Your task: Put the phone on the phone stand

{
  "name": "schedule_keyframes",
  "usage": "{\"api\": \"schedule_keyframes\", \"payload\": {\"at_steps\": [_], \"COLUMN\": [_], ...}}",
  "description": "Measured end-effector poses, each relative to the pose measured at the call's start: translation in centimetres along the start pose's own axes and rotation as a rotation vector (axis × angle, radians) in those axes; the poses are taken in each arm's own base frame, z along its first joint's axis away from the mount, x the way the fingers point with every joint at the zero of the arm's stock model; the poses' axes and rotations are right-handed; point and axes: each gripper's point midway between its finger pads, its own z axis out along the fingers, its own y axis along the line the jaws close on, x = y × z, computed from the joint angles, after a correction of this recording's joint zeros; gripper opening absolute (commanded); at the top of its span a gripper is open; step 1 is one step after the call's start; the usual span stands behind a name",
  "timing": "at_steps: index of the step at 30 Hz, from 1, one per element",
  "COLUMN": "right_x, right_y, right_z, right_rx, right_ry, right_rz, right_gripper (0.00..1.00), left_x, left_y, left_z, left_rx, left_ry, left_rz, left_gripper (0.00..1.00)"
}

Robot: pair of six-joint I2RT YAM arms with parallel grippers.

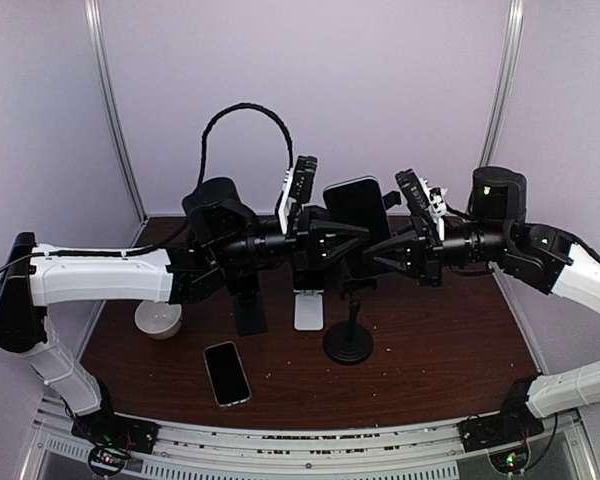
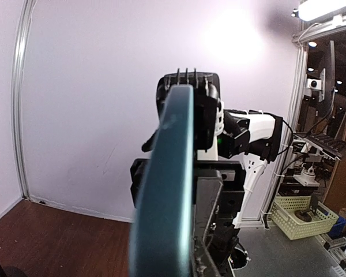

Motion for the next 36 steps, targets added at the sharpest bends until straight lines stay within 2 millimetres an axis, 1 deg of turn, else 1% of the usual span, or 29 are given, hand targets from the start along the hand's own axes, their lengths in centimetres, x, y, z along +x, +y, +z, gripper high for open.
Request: {"api": "schedule_keyframes", "payload": {"at_steps": [2,3,4,5,6,7,8,11,12,15,16,17,18,19,20,21,22,24,26,29,32,34,36], "right_x": [0.1,0.2,0.1,0.2,0.2,0.4,0.7,1.3,1.4,1.4,1.4,1.5,1.5,1.5,1.7,1.8,2.0,2.9,5.4,9.4,12.3,13.2,13.7], "right_y": [-0.1,0.1,0.2,0.2,0.2,0.2,0.3,0.2,0.1,0.3,0.3,0.3,0.3,0.2,0.0,-0.4,-0.9,-2.8,-5.2,-7.9,-9.4,-10.0,-10.6], "right_z": [0.0,0.0,0.0,-0.1,-0.1,-0.1,-0.1,-0.1,-0.1,-0.2,-0.2,-0.2,-0.2,-0.2,-0.3,-0.3,-0.5,-1.2,-2.5,-3.8,-4.4,-4.5,-4.6], "right_rx": [0.002,-0.007,-0.01,-0.009,-0.008,-0.008,-0.012,-0.007,-0.001,-0.015,-0.015,-0.015,-0.013,-0.007,0.01,0.037,0.073,0.203,0.376,0.559,0.649,0.685,0.714], "right_ry": [0.003,0.004,0.004,0.006,0.006,0.012,0.026,0.045,0.05,0.051,0.051,0.052,0.053,0.055,0.061,0.069,0.072,0.074,0.1,0.162,0.195,0.186,0.174], "right_rz": [0.0,-0.005,-0.009,-0.017,-0.018,-0.02,-0.015,-0.008,-0.006,-0.02,-0.02,-0.019,-0.018,-0.017,-0.013,-0.006,0.0,0.017,0.055,0.119,0.16,0.172,0.173], "right_gripper": [0.0,0.0,0.0,0.0,0.0,0.0,0.0,0.0,0.0,0.0,0.06,0.3,0.48,0.65,0.78,0.83,0.85,0.84,0.78,0.71,0.64,0.63,0.64], "left_x": [0.1,0.1,0.1,0.1,0.1,0.1,0.2,0.5,0.6,0.6,0.7,0.7,0.7,0.7,0.8,0.9,1.1,1.9,2.7,3.5,4.2,5.0,5.7], "left_y": [-0.2,-0.4,-0.6,-0.6,-0.6,-0.5,-0.2,-0.1,-0.3,-0.8,-0.8,-0.8,-0.8,-0.8,-0.5,-0.1,0.4,1.6,2.7,4.5,6.0,6.8,7.4], "left_z": [0.0,0.0,0.0,0.0,0.1,0.1,0.1,0.0,0.1,0.0,0.1,0.1,0.1,0.1,0.1,0.0,-0.1,-0.4,-0.8,-0.9,-0.6,-0.6,-0.6], "left_rx": [0.01,0.024,0.031,0.032,0.03,0.023,0.01,0.003,0.008,0.03,0.03,0.03,0.03,0.026,0.012,-0.006,-0.032,-0.097,-0.16,-0.243,-0.301,-0.33,-0.352], "left_ry": [0.002,0.005,0.005,0.005,0.005,0.005,0.005,0.02,0.024,0.032,0.032,0.032,0.033,0.033,0.035,0.035,0.039,0.047,0.057,0.049,0.034,0.038,0.047], "left_rz": [-0.01,-0.01,-0.009,-0.008,-0.006,0.002,0.003,0.007,0.015,0.014,0.013,0.013,0.012,0.012,0.013,0.015,0.018,0.028,0.04,0.066,0.089,0.096,0.095], "left_gripper": [0.04,0.07,0.16,0.28,0.31,0.3,0.26,0.03,0.0,0.0,0.0,0.0,0.0,0.0,0.0,0.0,0.0,0.0,0.0,0.0,0.0,0.0,0.0]}}
